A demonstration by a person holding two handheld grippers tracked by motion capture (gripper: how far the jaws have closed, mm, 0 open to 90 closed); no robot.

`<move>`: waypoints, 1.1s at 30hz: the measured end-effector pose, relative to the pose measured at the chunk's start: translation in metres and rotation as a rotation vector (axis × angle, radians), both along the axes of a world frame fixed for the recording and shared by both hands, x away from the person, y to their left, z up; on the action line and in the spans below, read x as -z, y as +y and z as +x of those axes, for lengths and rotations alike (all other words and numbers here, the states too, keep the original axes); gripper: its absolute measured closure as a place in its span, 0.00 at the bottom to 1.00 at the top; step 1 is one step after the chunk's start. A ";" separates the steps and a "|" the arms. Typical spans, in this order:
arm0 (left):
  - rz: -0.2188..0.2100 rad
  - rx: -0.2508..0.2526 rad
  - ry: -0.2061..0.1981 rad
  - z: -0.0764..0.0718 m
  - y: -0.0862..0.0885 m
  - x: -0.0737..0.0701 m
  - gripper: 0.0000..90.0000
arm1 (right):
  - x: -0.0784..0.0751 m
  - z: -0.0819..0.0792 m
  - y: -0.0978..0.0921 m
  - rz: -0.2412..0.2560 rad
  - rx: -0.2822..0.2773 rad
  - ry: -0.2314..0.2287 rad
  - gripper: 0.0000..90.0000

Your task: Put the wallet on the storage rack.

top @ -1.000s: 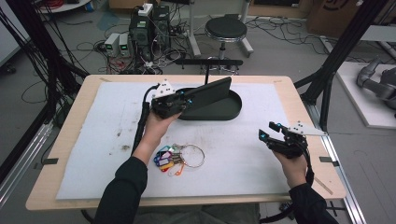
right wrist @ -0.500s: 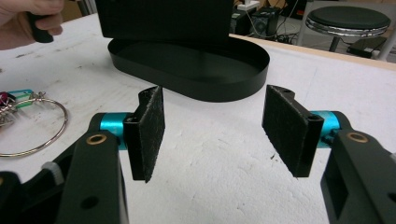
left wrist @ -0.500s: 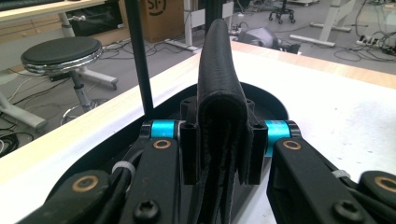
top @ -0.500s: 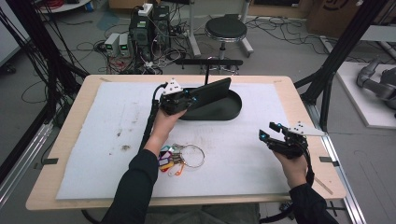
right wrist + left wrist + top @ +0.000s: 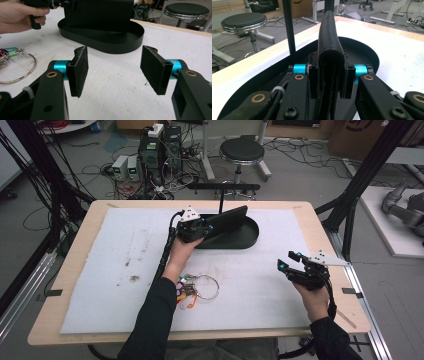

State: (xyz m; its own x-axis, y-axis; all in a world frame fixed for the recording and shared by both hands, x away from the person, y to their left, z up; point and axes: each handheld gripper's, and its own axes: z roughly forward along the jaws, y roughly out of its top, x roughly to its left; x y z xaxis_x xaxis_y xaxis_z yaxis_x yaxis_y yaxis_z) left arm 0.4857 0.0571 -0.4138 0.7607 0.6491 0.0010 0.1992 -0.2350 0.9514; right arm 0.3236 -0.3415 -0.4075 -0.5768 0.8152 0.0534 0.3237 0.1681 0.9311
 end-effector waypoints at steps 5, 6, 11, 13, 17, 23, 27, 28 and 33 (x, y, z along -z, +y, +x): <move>-0.025 -0.007 0.024 0.003 0.003 0.004 0.82 | 0.001 0.000 -0.001 -0.004 -0.001 -0.001 0.44; -0.030 -0.007 0.029 0.003 0.003 0.004 0.82 | 0.001 0.000 -0.001 -0.004 -0.002 -0.002 0.44; -0.009 0.000 0.039 0.003 0.004 0.005 0.80 | 0.001 0.000 0.000 -0.005 -0.002 -0.002 0.44; -0.003 0.003 0.044 0.003 0.005 0.005 0.80 | 0.001 0.000 0.000 -0.004 -0.003 0.002 0.44; 0.043 0.003 0.068 0.004 0.004 0.009 0.77 | 0.001 0.000 0.000 -0.006 -0.003 0.001 0.44; 0.036 0.002 0.070 0.004 0.001 0.011 0.72 | 0.001 0.000 0.000 -0.003 -0.002 0.006 0.44; 0.044 -0.019 0.090 0.003 0.001 0.011 0.58 | 0.001 0.000 -0.001 -0.004 -0.003 0.004 0.44; 0.050 -0.023 0.093 0.003 0.001 0.010 0.55 | 0.001 0.000 -0.001 -0.006 -0.003 0.004 0.44; 0.052 -0.033 0.106 -0.001 0.001 0.004 0.40 | 0.002 0.000 -0.001 -0.007 -0.002 0.002 0.44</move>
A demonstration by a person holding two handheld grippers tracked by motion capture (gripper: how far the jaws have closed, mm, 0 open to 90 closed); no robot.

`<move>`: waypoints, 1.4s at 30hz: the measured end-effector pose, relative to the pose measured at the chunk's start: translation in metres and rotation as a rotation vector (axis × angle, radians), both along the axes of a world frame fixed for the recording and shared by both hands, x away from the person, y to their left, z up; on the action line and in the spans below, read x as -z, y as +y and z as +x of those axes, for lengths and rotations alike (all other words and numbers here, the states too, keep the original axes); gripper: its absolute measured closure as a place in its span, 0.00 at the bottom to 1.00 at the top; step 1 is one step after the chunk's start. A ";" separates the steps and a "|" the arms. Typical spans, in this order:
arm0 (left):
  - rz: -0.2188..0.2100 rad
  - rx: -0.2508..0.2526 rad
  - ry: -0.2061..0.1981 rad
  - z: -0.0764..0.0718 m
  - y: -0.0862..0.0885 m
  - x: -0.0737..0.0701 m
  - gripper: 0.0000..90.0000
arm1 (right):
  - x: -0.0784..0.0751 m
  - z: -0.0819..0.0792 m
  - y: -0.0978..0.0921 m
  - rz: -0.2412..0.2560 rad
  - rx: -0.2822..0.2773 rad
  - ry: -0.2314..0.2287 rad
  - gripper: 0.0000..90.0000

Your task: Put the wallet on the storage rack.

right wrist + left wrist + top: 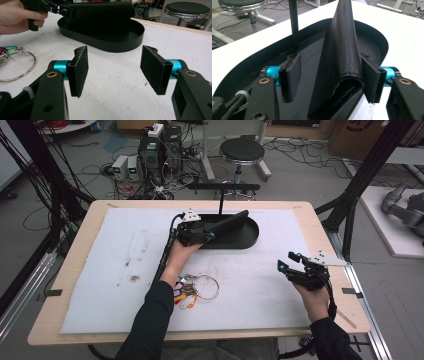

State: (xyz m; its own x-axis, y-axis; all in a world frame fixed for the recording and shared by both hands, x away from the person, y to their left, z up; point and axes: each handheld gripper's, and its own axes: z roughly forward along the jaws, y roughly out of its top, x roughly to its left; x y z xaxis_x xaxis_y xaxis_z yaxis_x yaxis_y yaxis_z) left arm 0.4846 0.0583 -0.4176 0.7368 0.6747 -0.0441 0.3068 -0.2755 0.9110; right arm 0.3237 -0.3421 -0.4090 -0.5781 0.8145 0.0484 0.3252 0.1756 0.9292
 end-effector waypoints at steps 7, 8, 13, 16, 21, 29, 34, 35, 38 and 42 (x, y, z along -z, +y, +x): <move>0.002 0.016 -0.019 -0.011 0.002 -0.010 0.36 | 0.001 0.001 0.000 -0.008 0.003 0.002 0.44; 0.003 0.019 -0.020 -0.013 0.003 -0.011 0.36 | 0.001 0.001 0.000 -0.006 0.003 0.006 0.44; -0.016 0.037 -0.011 -0.022 0.008 -0.020 0.35 | 0.001 0.001 0.000 -0.008 0.006 0.006 0.44; -0.029 0.036 -0.040 -0.030 0.013 -0.028 0.35 | 0.001 0.001 0.000 -0.012 0.007 0.006 0.44; -0.063 0.028 -0.079 -0.046 0.029 -0.038 0.35 | 0.001 0.001 0.000 -0.016 0.009 0.005 0.44; -0.099 0.019 -0.114 -0.082 0.064 -0.046 0.35 | 0.002 0.003 0.001 -0.018 0.016 0.007 0.44; -0.098 0.018 -0.115 -0.105 0.086 -0.043 0.34 | 0.003 0.004 0.002 -0.024 0.013 0.013 0.44; -0.098 0.014 -0.113 -0.109 0.090 -0.041 0.34 | 0.003 0.004 0.002 -0.026 0.015 0.015 0.44; -0.085 0.011 -0.101 -0.121 0.099 -0.037 0.30 | 0.003 0.005 0.002 -0.026 0.014 0.011 0.44; -0.059 -0.003 -0.105 -0.138 0.110 -0.032 0.29 | 0.003 0.005 0.002 -0.021 0.015 0.012 0.43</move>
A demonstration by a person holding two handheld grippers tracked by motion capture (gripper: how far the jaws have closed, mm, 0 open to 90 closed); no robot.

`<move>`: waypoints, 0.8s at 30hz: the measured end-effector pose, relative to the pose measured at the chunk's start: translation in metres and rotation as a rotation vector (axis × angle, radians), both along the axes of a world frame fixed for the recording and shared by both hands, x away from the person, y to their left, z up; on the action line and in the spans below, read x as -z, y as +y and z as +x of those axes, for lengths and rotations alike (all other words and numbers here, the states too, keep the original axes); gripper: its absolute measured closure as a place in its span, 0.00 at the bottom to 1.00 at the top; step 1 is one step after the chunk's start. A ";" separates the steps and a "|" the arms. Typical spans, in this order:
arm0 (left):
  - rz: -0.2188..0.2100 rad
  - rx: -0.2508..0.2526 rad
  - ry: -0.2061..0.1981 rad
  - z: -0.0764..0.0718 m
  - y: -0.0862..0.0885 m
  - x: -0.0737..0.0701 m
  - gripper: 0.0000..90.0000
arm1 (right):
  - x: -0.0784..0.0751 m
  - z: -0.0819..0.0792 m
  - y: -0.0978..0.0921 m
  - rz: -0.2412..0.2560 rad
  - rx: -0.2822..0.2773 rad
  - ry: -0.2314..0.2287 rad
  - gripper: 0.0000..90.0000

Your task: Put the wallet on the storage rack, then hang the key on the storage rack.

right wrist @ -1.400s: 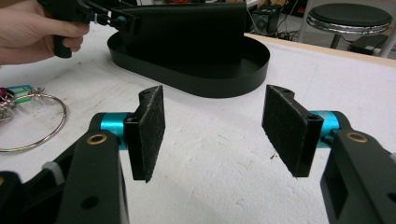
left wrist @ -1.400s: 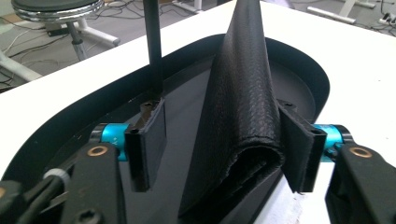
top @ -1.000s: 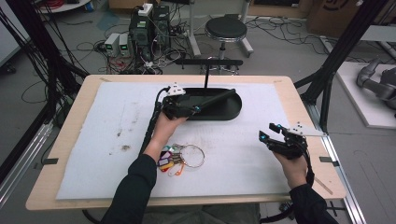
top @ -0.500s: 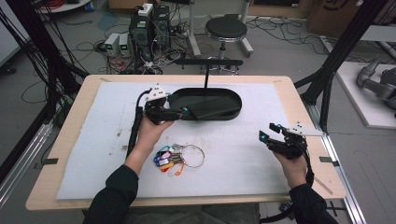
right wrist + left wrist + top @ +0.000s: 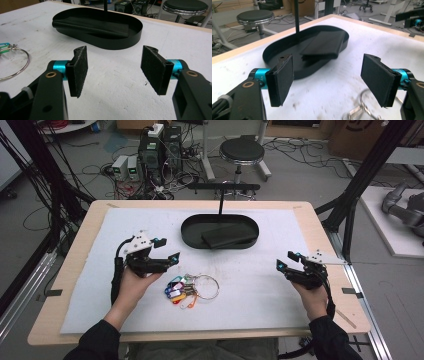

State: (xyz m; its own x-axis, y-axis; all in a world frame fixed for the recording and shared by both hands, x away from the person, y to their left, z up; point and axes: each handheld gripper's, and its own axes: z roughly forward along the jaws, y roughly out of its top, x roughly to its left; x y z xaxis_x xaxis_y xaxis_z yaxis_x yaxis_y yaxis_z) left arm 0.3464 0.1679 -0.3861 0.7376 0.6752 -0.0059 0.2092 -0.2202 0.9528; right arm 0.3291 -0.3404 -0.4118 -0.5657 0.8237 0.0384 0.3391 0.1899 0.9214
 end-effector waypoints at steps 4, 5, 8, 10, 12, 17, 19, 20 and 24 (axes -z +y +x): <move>0.038 -0.035 -0.046 -0.018 0.010 0.009 0.29 | -0.002 0.001 0.000 0.004 0.004 -0.008 0.43; 0.054 -0.039 -0.047 -0.020 0.013 0.013 0.29 | -0.002 0.001 0.001 0.004 0.009 -0.009 0.43; 0.061 -0.072 -0.018 -0.020 0.019 0.019 0.29 | -0.003 0.001 0.002 -0.007 0.002 -0.016 0.43; 0.053 -0.088 -0.016 -0.019 0.021 0.019 0.29 | -0.003 0.001 0.002 -0.008 0.001 -0.016 0.43; 0.054 -0.090 -0.029 -0.020 0.021 0.017 0.29 | -0.003 0.000 0.002 -0.005 0.003 -0.010 0.43; 0.052 -0.075 -0.036 -0.022 0.016 0.016 0.29 | -0.004 -0.001 0.000 0.000 0.005 -0.019 0.43; 0.051 -0.063 -0.032 -0.022 0.015 0.017 0.29 | -0.003 -0.001 0.000 0.000 0.010 -0.017 0.43; 0.043 -0.056 -0.028 -0.021 0.014 0.017 0.29 | -0.003 0.000 0.000 -0.004 0.009 -0.013 0.43; 0.014 -0.034 -0.010 -0.022 0.013 0.016 0.31 | -0.003 0.000 0.001 -0.012 0.007 -0.014 0.42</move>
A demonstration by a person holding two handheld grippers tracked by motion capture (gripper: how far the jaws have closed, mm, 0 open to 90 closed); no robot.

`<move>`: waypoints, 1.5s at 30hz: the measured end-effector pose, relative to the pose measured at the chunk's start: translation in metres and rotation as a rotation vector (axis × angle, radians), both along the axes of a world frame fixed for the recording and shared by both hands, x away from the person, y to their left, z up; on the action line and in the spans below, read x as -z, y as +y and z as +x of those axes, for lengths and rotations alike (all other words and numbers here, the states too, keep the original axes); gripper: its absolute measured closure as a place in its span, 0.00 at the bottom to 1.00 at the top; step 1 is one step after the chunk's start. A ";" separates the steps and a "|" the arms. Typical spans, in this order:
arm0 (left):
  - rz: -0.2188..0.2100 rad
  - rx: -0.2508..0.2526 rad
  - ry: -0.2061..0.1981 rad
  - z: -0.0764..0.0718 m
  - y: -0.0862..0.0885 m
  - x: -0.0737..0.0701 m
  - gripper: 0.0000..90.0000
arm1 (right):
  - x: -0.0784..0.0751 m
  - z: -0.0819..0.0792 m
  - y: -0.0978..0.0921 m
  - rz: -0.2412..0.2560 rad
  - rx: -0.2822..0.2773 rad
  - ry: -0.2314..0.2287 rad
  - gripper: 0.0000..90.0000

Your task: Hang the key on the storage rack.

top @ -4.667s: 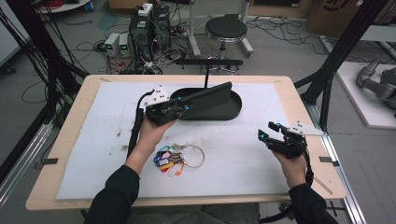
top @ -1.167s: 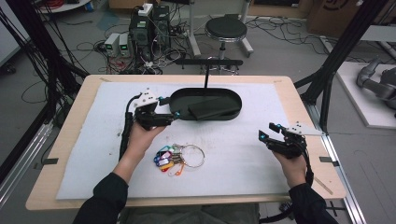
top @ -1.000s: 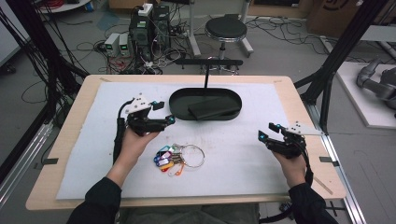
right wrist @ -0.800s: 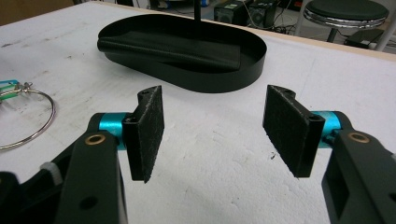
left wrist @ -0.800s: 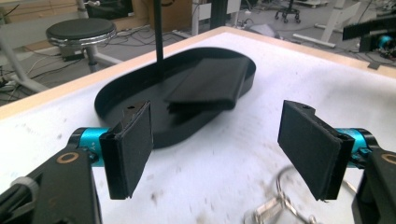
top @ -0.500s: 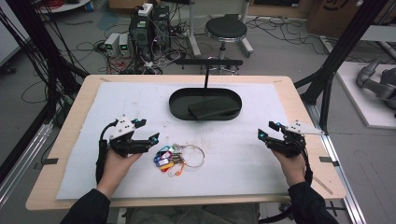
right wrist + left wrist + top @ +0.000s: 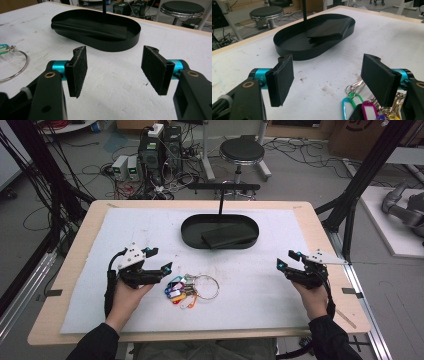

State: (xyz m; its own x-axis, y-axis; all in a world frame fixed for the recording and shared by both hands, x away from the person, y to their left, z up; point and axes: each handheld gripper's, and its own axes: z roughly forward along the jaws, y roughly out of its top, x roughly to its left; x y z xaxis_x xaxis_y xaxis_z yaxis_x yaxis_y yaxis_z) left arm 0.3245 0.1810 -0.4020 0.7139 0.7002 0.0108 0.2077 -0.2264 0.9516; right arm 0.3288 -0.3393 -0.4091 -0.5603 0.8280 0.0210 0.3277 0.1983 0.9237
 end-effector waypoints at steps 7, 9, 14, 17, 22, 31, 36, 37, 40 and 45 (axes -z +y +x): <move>-0.047 0.037 0.032 -0.001 -0.012 -0.006 0.40 | 0.002 0.000 -0.002 -0.004 -0.002 -0.001 0.42; -0.045 0.046 0.039 -0.001 -0.018 -0.006 0.35 | 0.001 -0.001 -0.003 -0.001 0.000 0.002 0.42; -0.027 0.071 0.040 0.000 -0.034 -0.008 0.32 | 0.002 -0.004 -0.005 -0.002 -0.003 -0.006 0.42; -0.019 0.114 0.061 0.003 -0.043 -0.007 0.38 | 0.001 -0.005 -0.004 -0.003 -0.003 -0.006 0.42; 0.045 0.183 0.128 0.013 -0.062 0.000 0.50 | 0.003 -0.004 -0.005 -0.012 -0.001 0.002 0.43; 0.135 0.237 0.228 0.034 -0.093 0.011 0.60 | 0.004 -0.005 -0.006 -0.019 0.002 0.005 0.43; 0.168 0.230 0.246 0.039 -0.101 0.014 0.64 | 0.005 -0.005 -0.007 -0.019 0.005 0.006 0.42; 0.193 0.233 0.265 0.042 -0.103 0.016 0.64 | 0.005 -0.006 -0.006 -0.019 0.005 0.007 0.43; 0.223 0.233 0.286 0.047 -0.108 0.021 0.66 | 0.005 -0.006 -0.006 -0.023 0.002 0.008 0.43; 0.310 0.234 0.303 0.051 -0.117 0.025 0.71 | 0.005 -0.006 -0.007 -0.020 0.007 0.009 0.42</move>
